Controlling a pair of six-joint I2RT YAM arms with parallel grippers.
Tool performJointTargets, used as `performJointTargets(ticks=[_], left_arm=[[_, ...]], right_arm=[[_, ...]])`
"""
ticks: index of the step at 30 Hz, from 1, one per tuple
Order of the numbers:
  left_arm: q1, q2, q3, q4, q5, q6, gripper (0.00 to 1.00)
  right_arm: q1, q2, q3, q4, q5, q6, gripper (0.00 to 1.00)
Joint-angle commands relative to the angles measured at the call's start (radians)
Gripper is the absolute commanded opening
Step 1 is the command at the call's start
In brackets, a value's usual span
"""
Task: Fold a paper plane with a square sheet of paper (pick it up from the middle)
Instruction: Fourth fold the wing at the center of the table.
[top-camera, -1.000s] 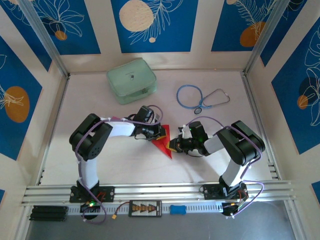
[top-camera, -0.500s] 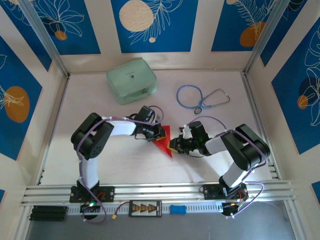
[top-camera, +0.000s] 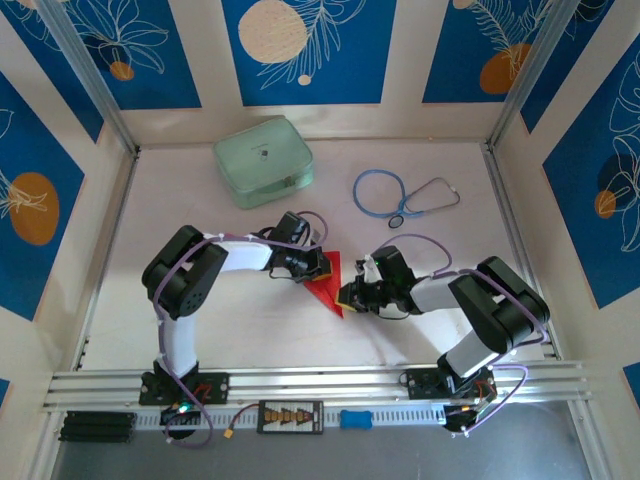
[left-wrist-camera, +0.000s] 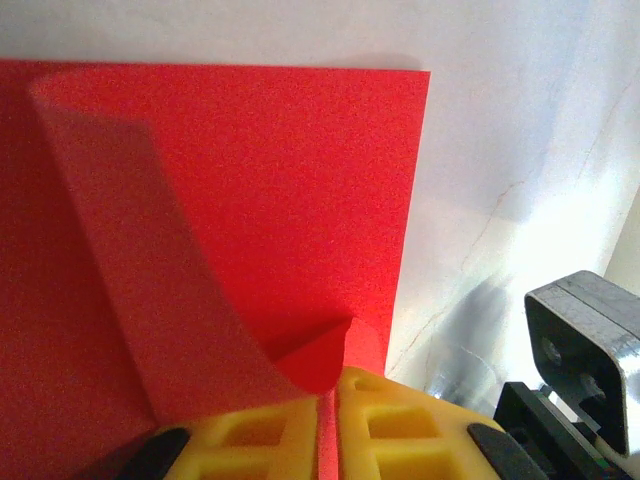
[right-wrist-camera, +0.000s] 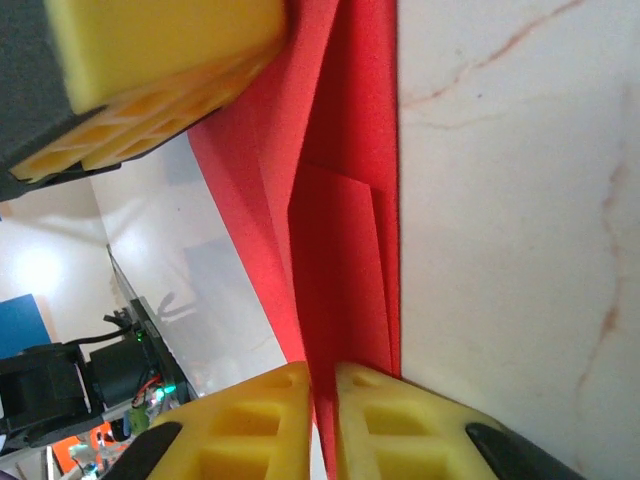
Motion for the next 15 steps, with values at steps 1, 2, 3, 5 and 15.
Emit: performJointTargets(ticks=[1,2,3,5,15], left_arm=[[-0.007,0.032,0.009,-0.036,0.013,0.013,0.14],[-0.006,0.032,0.008,-0.036,0.014,0.013,0.14],[-0.007,0.033,0.009,-0.035,0.014,0.013,0.13],[-0.007,0.033,0.009,-0.035,0.015,0.011,0.14],[-0.008,0.039,0.010,-0.031,0.017,0.011,0.13]], right_arm=[[0.007,0.003,-0.017,-0.014,-0.009,0.005,0.12],[0.008,0.005,-0.023,-0.003,-0.010,0.012,0.12],[0.008,0.009,-0.029,0.009,-0.014,0.020,0.12],[0.007,0.008,-0.042,0.014,-0.013,0.032,0.12],[0.010,-0.040,-0.072,-0.012,-0.018,0.040,0.15]])
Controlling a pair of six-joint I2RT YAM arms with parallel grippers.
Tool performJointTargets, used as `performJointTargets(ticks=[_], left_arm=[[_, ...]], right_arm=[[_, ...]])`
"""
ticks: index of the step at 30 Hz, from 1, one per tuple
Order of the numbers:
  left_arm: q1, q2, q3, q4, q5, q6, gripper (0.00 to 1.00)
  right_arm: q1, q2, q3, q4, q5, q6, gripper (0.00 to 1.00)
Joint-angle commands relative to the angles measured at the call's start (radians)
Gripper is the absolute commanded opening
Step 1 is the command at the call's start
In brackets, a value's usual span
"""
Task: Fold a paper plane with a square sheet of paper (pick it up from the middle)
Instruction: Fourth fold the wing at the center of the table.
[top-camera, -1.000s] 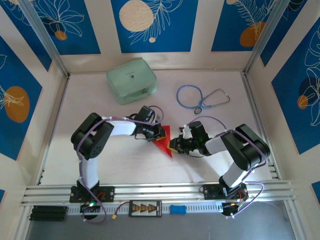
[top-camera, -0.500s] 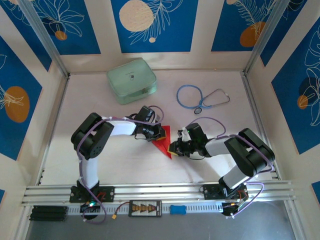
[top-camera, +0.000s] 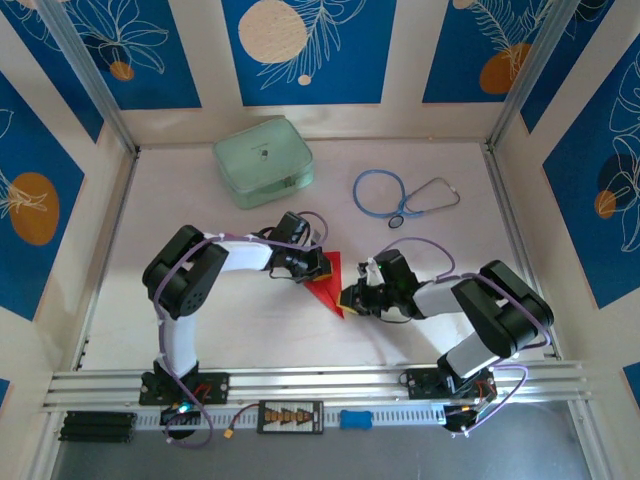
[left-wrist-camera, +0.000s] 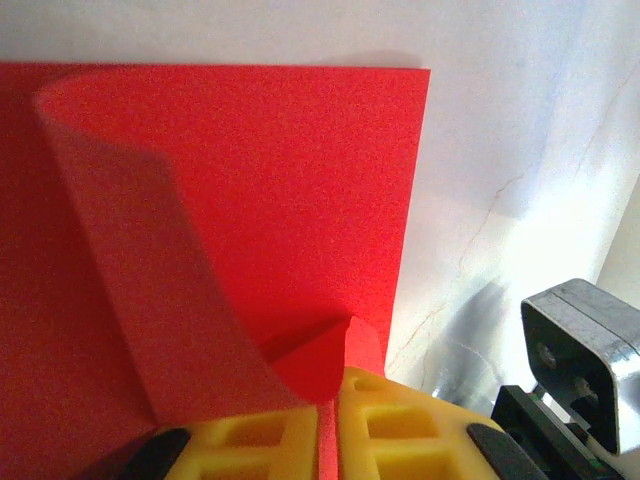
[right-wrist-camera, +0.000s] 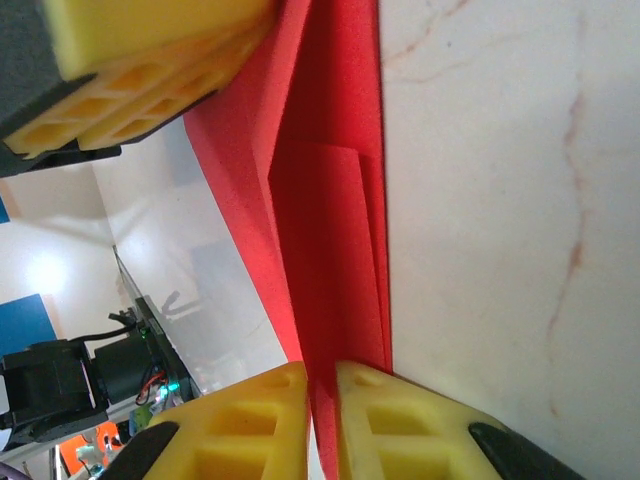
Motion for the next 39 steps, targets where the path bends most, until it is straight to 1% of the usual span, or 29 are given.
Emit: performJointTargets(ticks=[1,3,6,13,19,23,27,29,30,31,35,39], left_arm=[[-0.008,0.036,0.009,-0.031,0.006,0.009,0.13],[-0.006,0.037,0.008,-0.029,0.007,0.009,0.13],[-0.007,0.039,0.008,-0.029,0.008,0.009,0.13],[-0.006,0.037,0.008,-0.031,0.009,0.009,0.13],[-0.008,0.038,0.010,-0.031,0.009,0.009,0.13],[-0.007,0.039,0.008,-0.030,0.009,0.007,0.13],[-0.006,0.040,0.008,-0.027,0.009,0.005,0.13],[-0.008,0.040,0.009,-0.026,0.009,0.005,0.13],[-0.007,0.041,0.007,-0.025,0.008,0.005,0.13],[-0.007,0.041,0.008,-0.026,0.008,0.005,0.13],[-0.007,0.039,0.006,-0.026,0.010,0.005,0.13],[-0.007,0.037,0.004,-0.024,0.009,0.004,0.13]], right_arm=[[0.011,-0.009,-0.027,-0.050,-0.021,0.015,0.14],[0.010,-0.003,-0.031,-0.046,-0.027,0.014,0.12],[0.012,0.007,-0.033,-0.046,-0.030,0.016,0.11],[0.017,-0.010,-0.041,-0.061,-0.030,0.020,0.15],[0.020,-0.023,-0.033,-0.087,-0.040,0.009,0.14],[0.028,-0.010,-0.025,-0.136,-0.016,-0.005,0.10],[0.041,-0.004,-0.032,-0.146,0.013,-0.002,0.09],[0.046,-0.014,-0.032,-0.149,0.016,-0.001,0.12],[0.048,-0.023,-0.030,-0.160,0.025,-0.004,0.15],[0.052,-0.032,-0.026,-0.177,0.036,-0.009,0.16],[0.058,-0.057,-0.020,-0.212,0.048,-0.019,0.16],[0.072,-0.064,-0.012,-0.252,0.064,-0.027,0.14]])
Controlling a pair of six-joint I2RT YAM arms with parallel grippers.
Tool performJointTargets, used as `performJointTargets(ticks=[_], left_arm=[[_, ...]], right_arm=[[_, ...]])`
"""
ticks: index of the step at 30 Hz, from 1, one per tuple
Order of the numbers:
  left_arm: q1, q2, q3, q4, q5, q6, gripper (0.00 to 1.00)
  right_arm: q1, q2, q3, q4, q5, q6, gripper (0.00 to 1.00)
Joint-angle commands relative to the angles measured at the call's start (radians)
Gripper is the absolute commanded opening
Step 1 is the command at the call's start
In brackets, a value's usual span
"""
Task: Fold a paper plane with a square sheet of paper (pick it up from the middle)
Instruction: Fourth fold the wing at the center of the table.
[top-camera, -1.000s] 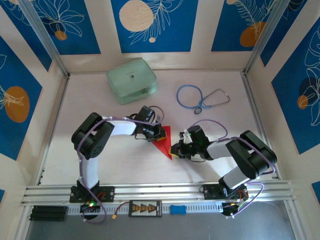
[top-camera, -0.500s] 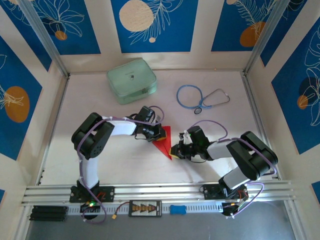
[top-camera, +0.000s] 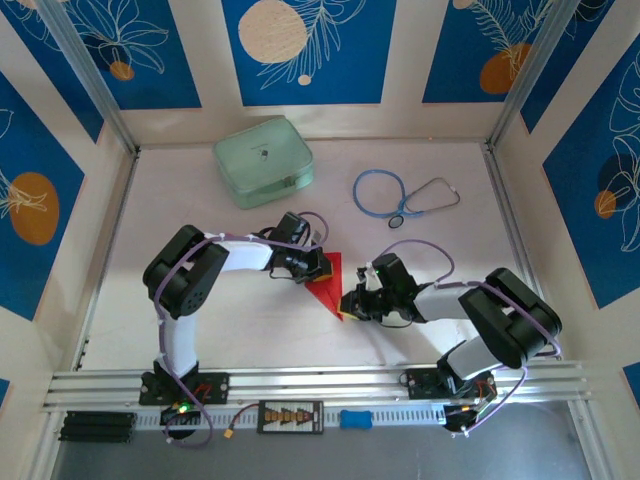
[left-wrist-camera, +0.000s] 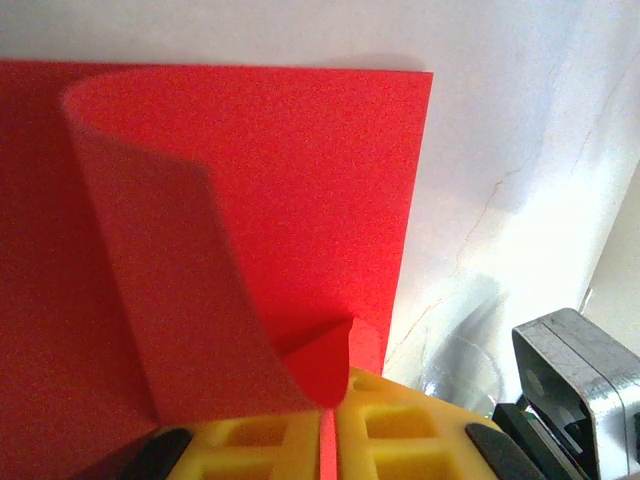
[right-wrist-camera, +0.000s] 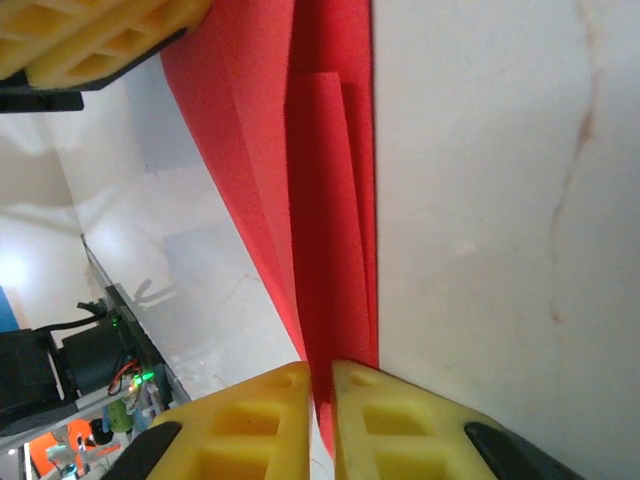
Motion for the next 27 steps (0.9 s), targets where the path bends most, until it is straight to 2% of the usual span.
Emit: performJointTargets(ticks=[1,5,13,21,27], left_arm=[[-0.007,0.033,0.003,-0.025,-0.005,0.005,0.13],[-0.007,0.032,0.002,-0.025,-0.006,0.004,0.13],[-0.007,0.031,0.001,-0.024,-0.005,0.003,0.13],[-0.007,0.033,-0.001,-0.014,-0.002,-0.003,0.13],[-0.006,0.035,-0.002,-0.013,0.000,-0.003,0.13]], right_arm=[[0.022,-0.001,-0.007,-0.152,0.014,-0.011,0.12],[0.037,-0.007,-0.004,-0.175,0.041,-0.012,0.06],[0.047,-0.078,0.018,-0.260,0.107,-0.029,0.18],[0.063,-0.064,0.030,-0.285,0.128,-0.039,0.18],[0.078,-0.026,0.049,-0.292,0.133,-0.034,0.13]])
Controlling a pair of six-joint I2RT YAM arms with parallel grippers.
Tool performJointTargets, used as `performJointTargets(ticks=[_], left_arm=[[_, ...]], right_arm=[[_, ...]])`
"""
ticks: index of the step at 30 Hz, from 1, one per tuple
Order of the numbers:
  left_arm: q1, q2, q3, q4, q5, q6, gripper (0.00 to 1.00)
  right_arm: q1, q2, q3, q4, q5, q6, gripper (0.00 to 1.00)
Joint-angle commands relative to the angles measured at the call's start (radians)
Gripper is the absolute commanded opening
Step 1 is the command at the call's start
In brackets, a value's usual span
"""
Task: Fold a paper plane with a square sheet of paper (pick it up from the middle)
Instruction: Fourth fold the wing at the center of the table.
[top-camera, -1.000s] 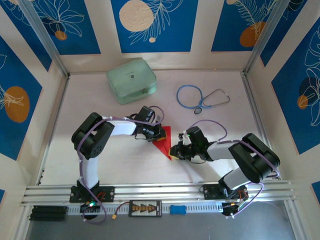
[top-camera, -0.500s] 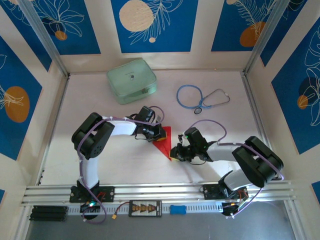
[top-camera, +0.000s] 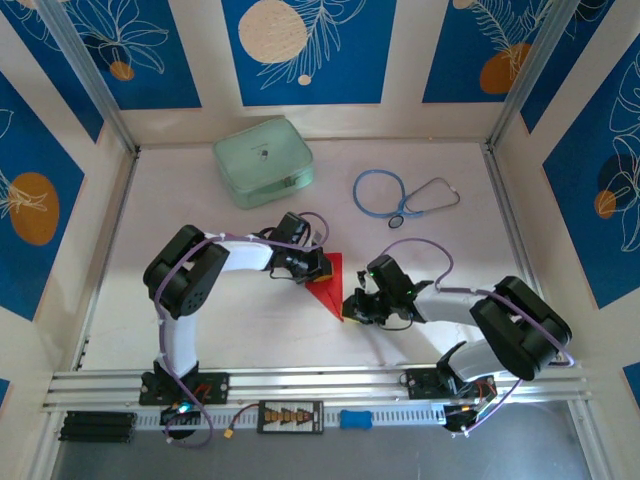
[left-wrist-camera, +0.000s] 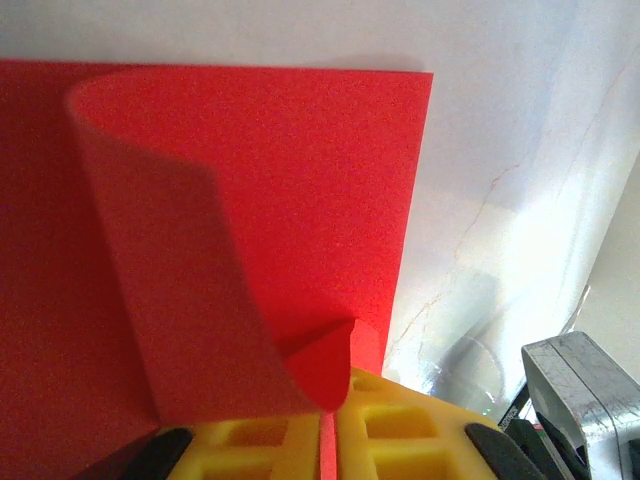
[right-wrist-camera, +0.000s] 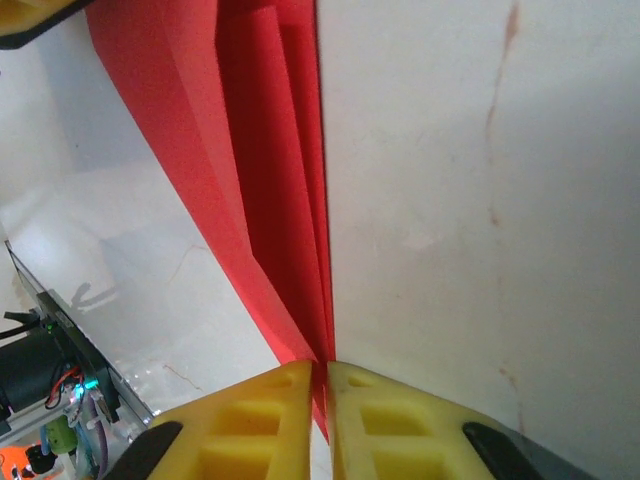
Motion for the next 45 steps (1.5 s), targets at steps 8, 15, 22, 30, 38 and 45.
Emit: performJointTargets(ticks=[8,15,22,30,38,45], left_arm=[[-0.005,0.033,-0.003,-0.016,-0.008,-0.003,0.13],[-0.003,0.033,-0.004,-0.022,-0.009,-0.003,0.13],[-0.003,0.037,0.000,-0.028,-0.012,-0.003,0.13],[-0.004,0.036,-0.002,-0.031,-0.016,-0.005,0.12],[-0.004,0.030,-0.006,-0.032,-0.019,-0.003,0.12],[-0.005,0.026,-0.017,-0.023,-0.023,-0.007,0.12]], right_arm=[[0.021,0.041,-0.015,-0.058,0.002,0.000,0.11],[0.019,-0.010,-0.040,-0.050,-0.027,0.003,0.14],[0.020,-0.015,-0.052,-0.087,-0.041,-0.012,0.14],[0.021,-0.026,-0.065,-0.083,-0.066,-0.023,0.12],[0.023,-0.076,-0.055,-0.126,-0.057,-0.024,0.13],[-0.027,-0.249,0.000,-0.211,-0.041,-0.037,0.16]])
